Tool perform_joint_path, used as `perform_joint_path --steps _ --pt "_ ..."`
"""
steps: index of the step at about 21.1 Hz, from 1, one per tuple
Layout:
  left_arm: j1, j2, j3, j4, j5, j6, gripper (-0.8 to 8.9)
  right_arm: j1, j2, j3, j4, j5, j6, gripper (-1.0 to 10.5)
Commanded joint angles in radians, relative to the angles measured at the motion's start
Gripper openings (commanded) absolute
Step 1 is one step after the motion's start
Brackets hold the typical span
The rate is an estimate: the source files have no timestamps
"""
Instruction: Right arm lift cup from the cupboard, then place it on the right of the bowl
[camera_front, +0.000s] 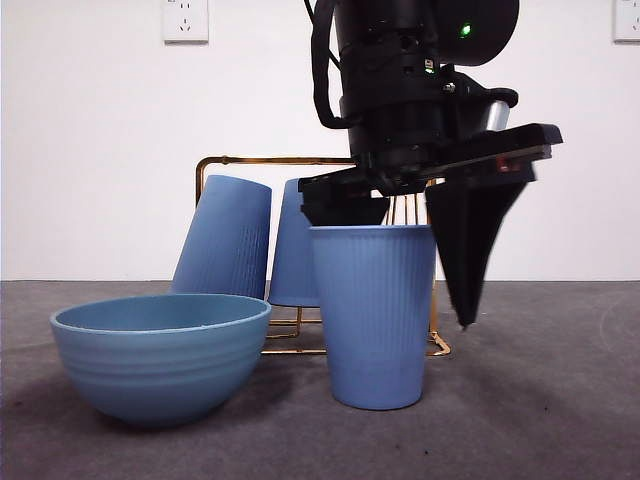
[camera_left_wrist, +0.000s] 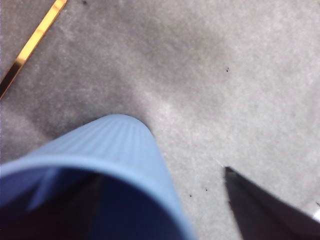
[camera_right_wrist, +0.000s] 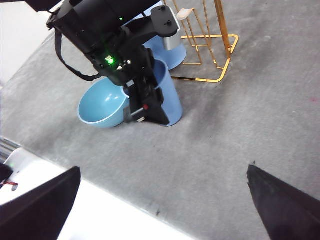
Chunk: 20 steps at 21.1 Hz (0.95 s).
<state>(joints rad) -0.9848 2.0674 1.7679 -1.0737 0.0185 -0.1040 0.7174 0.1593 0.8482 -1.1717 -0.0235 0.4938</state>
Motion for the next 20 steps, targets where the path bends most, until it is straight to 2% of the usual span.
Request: perform_joint_path --steps 1,4,10,13,15,20 --pt "-0.018 -0.019 0.024 0.007 -0.002 0.005 4.5 0.008 0.0 0.012 0.003 0.005 -0.005 6.5" --pt "-0.023 -0.102 0.024 0.011 -0.002 -0.005 5.06 0.008 0.0 0.012 0.003 0.005 -0.004 6.5" --pt "-0.03 -0.332 0.019 -0.122 -0.002 -0.01 5.06 0.008 0.0 0.012 0.006 0.005 -0.009 6.5" --pt "-0.03 -0.454 -0.011 -0.187 -0.002 -0.037 5.05 0.008 0.002 0.012 0.026 0.006 -0.035 6.5" --pt "-0.031 -0.547 -0.08 -0.181 -0.006 -0.059 5.04 0.008 0.002 0.012 0.026 0.005 -0.042 6.5" --pt "-0.031 -0.874 -0.386 -0.102 -0.164 -0.134 5.04 0.008 0.002 0.012 0.026 0.006 -0.042 6.5"
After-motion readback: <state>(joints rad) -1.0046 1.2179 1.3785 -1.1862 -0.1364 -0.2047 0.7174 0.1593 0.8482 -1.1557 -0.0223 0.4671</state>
